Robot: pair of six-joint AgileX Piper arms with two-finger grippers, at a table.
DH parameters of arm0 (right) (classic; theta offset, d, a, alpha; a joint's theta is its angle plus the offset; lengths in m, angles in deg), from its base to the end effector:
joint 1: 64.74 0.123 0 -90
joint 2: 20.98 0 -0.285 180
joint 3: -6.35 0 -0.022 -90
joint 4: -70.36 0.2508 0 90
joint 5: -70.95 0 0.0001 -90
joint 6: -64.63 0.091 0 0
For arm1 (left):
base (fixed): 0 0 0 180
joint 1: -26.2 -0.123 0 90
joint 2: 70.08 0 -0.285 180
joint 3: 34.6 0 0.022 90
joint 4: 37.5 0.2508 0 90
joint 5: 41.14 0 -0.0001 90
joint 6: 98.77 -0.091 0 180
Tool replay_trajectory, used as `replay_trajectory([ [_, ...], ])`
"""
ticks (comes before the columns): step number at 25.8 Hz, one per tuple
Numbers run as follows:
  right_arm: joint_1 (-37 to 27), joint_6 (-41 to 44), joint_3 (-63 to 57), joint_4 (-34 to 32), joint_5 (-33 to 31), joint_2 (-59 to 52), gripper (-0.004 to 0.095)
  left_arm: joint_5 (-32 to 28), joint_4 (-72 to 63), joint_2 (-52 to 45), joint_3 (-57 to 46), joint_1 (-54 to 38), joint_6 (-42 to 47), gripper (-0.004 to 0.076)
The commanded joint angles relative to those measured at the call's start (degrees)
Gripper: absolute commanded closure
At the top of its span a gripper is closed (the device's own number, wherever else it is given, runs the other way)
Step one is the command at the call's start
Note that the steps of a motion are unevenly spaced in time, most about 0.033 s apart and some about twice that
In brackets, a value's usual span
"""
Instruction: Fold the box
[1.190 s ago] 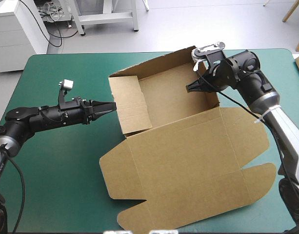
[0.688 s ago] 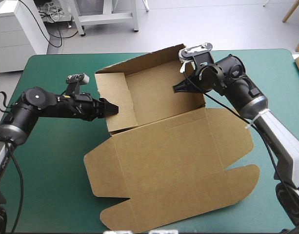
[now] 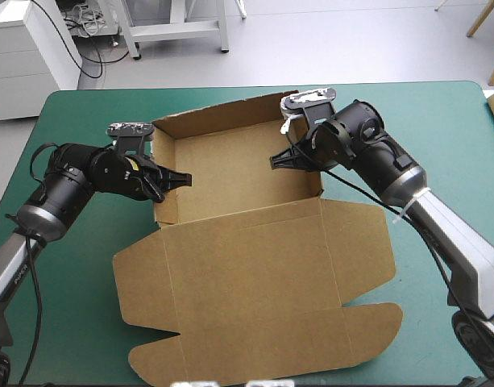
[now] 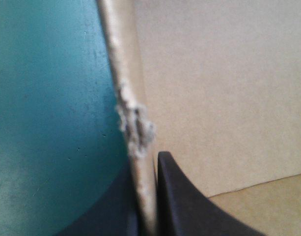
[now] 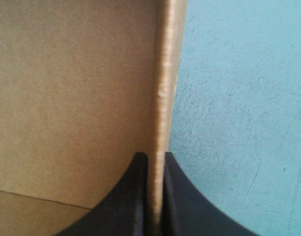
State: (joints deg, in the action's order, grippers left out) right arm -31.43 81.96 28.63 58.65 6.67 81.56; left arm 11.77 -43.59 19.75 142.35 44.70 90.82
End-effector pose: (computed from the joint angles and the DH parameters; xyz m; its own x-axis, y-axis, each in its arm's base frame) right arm 0.3081 0.1826 0.3928 -0.7565 -0.2487 -0.6049 -0.2972 0.9546 -0.0208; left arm 0.2838 -0.1031 0.3425 -0.8449 0.0415 -0.5334 0.1721 0.9651 -0.1976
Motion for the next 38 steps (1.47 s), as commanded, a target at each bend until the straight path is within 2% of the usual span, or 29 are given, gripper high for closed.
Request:
replay_trajectory([
  [1,0.2,-1.8,1.8,1.4,2.3,-2.3,0.0928,-4.0,1.5,-1.6,2.1,0.5,-0.7,0.0731],
  [11,-3.4,-4.0,1.8,2.1,-0.8,3.9,0.0928,-2.8,3.1,6.5,2.1,0.5,-0.2,0.0731],
  [14,-3.8,-4.4,1.8,2.5,0.4,6.5,0.0928,-3.2,3.5,8.8,2.1,0.5,-0.2,0.0731],
  [21,-6.0,-7.7,1.8,9.0,3.3,13.7,0.0929,-3.7,4.4,14.2,2.1,0.5,-0.2,0.0731],
  [27,-6.5,-9.3,1.8,8.5,7.4,18.4,0.0929,-5.8,5.7,19.3,2.1,0.5,-0.4,0.0731],
  [31,-6.5,-9.3,2.2,7.1,7.5,18.5,0.0911,-6.3,6.1,19.8,2.1,0.5,-1.9,0.0727],
  [34,-6.5,-9.3,3.3,7.1,6.2,18.5,0.0824,-5.4,6.1,19.6,2.1,0.5,-1.9,0.0661],
  [36,-6.5,-9.3,4.9,7.1,4.4,18.5,0.0736,-4.3,6.1,19.1,2.1,0.4,-2.9,0.0573],
  [37,-6.5,-9.2,6.8,7.1,2.5,18.5,0.0652,-2.6,6.1,18.5,2.4,0.4,-4.5,0.0482],
  [38,-6.5,-9.1,8.2,7.1,1.3,18.5,0.0606,-2.1,6.1,18.1,2.4,0.4,-4.6,0.0429],
])
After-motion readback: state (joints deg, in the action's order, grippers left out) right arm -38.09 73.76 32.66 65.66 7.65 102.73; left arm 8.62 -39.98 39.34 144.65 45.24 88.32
